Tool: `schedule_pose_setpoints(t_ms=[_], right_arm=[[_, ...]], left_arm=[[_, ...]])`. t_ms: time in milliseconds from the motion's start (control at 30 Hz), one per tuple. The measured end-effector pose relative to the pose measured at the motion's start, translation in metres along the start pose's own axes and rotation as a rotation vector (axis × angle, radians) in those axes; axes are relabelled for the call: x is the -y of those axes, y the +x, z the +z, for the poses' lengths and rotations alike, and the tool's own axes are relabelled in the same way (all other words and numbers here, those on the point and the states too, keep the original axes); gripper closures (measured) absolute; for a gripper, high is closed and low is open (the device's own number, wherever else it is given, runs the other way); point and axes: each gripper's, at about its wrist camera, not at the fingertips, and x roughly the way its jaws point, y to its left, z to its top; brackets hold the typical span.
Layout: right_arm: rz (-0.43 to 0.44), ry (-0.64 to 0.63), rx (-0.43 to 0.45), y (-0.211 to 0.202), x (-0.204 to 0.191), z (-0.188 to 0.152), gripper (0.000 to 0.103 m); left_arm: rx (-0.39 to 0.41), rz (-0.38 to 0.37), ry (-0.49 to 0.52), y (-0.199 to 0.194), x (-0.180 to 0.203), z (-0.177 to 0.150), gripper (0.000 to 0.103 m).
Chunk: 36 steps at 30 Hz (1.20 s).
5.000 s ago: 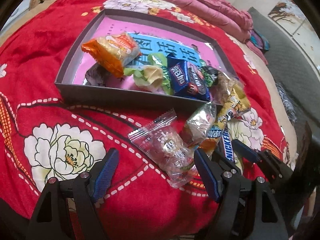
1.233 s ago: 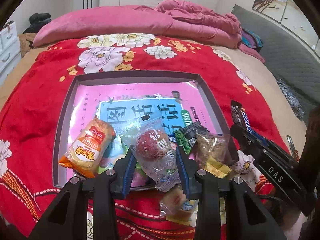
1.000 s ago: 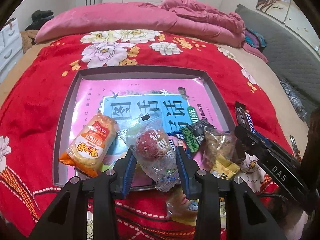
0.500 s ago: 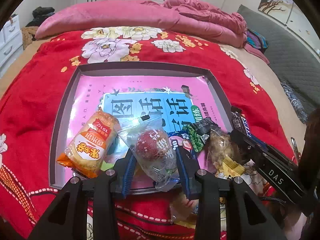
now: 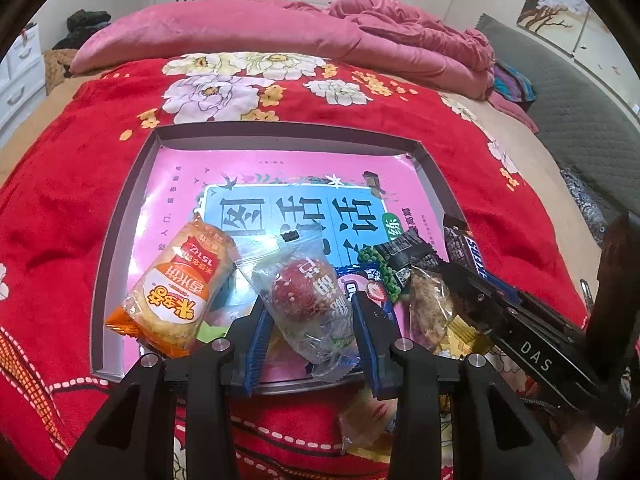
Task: Organize snacks
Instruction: 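Lower and release the candy bag with the left tool while the right tool releases the Snickers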
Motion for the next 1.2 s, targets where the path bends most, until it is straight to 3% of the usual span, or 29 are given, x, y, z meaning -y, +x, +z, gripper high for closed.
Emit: schedule_pose_setpoints(t_ms=[467, 967, 1200], right_arm=[[0.018, 0.011, 0.027, -0.002, 0.001, 0.0, 0.073], [0.046, 0.035, 0.108, -0.029, 0.003, 0.005, 0.049], [0.067, 0.045, 0.118, -0.044, 0.005, 0.003, 0.047]], left_arm=[[0.001, -0.006, -0.018, 0.001, -0.002, -0.001, 0.062], [0.001, -0.054, -0.037, -0.005, -0.003, -0.003, 0.057], [0.039, -0.069, -0.038, -0.021, -0.004, -0.004, 0.047]])
